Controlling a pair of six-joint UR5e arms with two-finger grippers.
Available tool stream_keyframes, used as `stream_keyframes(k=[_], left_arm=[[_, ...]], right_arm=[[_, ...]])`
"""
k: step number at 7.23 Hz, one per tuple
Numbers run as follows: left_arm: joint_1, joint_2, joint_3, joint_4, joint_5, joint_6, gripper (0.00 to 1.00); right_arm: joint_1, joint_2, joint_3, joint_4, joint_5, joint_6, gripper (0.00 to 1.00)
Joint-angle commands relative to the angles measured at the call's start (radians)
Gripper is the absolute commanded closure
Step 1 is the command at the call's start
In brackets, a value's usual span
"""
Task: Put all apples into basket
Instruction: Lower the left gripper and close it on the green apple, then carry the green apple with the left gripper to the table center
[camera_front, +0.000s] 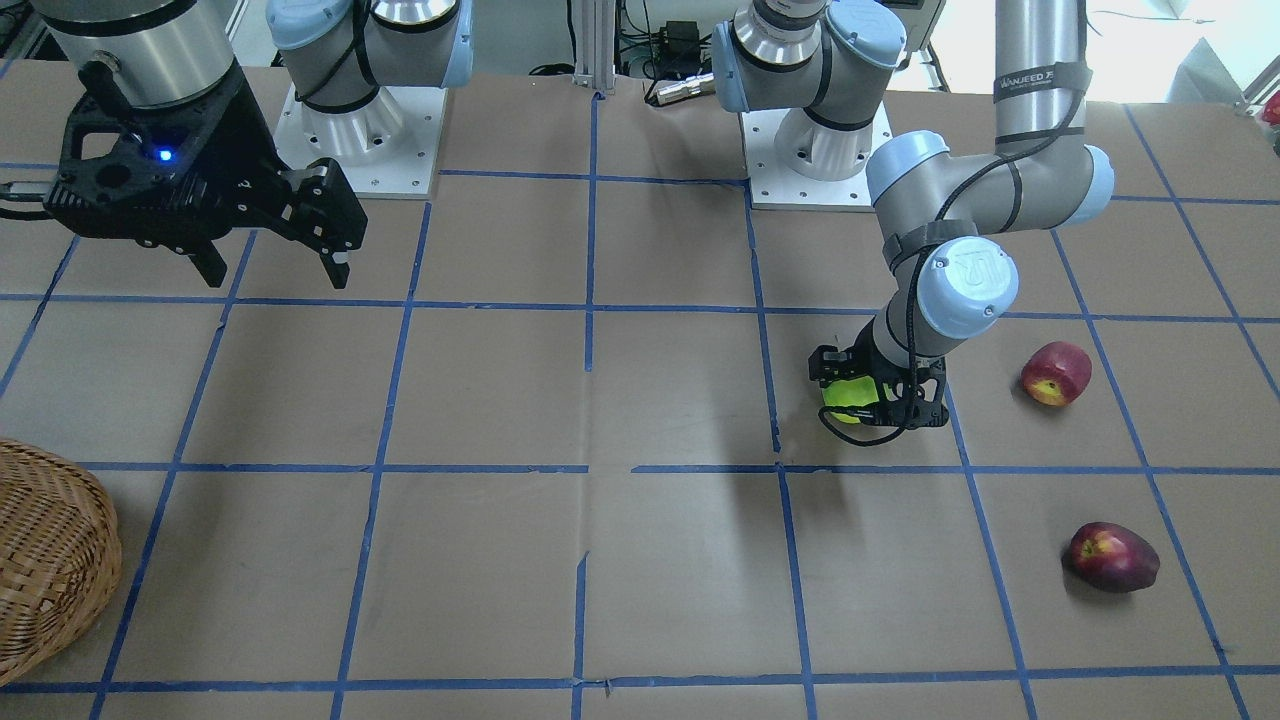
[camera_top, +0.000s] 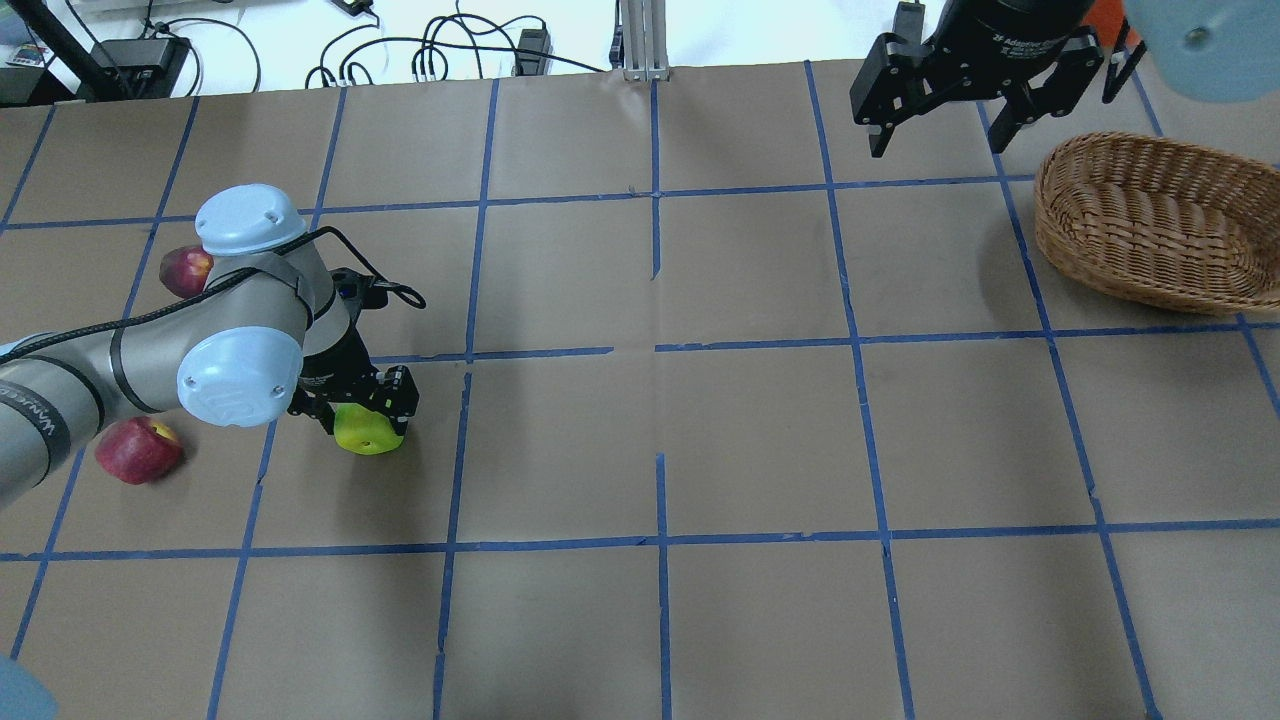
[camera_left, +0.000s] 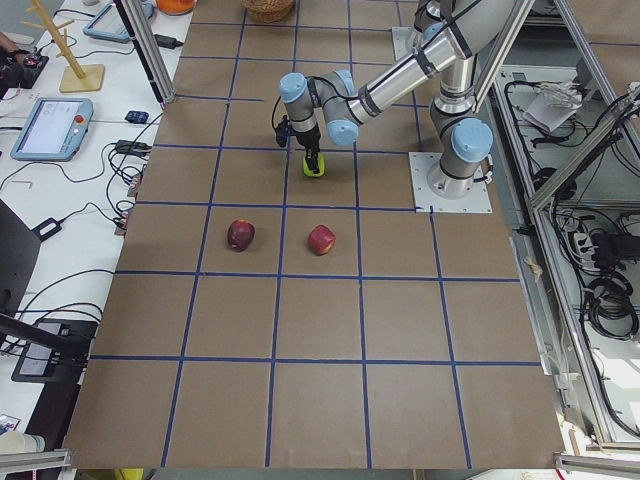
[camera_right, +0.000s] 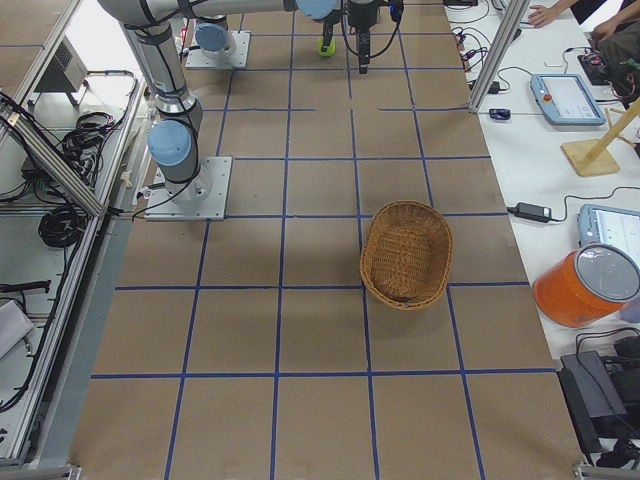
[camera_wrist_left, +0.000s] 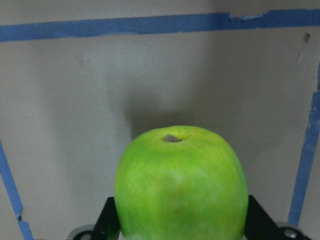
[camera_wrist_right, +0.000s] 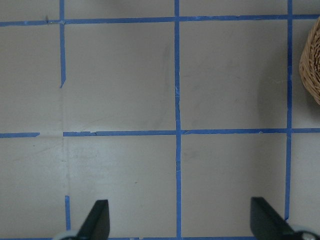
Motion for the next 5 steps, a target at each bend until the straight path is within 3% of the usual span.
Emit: stream_keyframes(k=[1, 2, 4, 5], left_arm=[[-0.048, -0.019, 0.122, -0.048, -0.102, -0.202, 0.70], [-0.115, -0.031, 0.172, -0.068, -0.190, -0.337, 0.70], [-0.284, -0.089, 0.231, 0.031, -0.250, -0.674, 0.70], [-0.374, -0.124, 0.248, 0.112, -0.370, -0.767, 0.70]], right_arm=[[0.000, 0.000, 0.002, -0.003, 0.000, 0.000, 0.00], [0.002, 0.000, 0.002, -0.003, 0.000, 0.000, 0.00], [0.000, 0.000, 0.002, -0.003, 0.000, 0.000, 0.00], [0.000, 0.000, 0.002, -0.003, 0.000, -0.002, 0.00]])
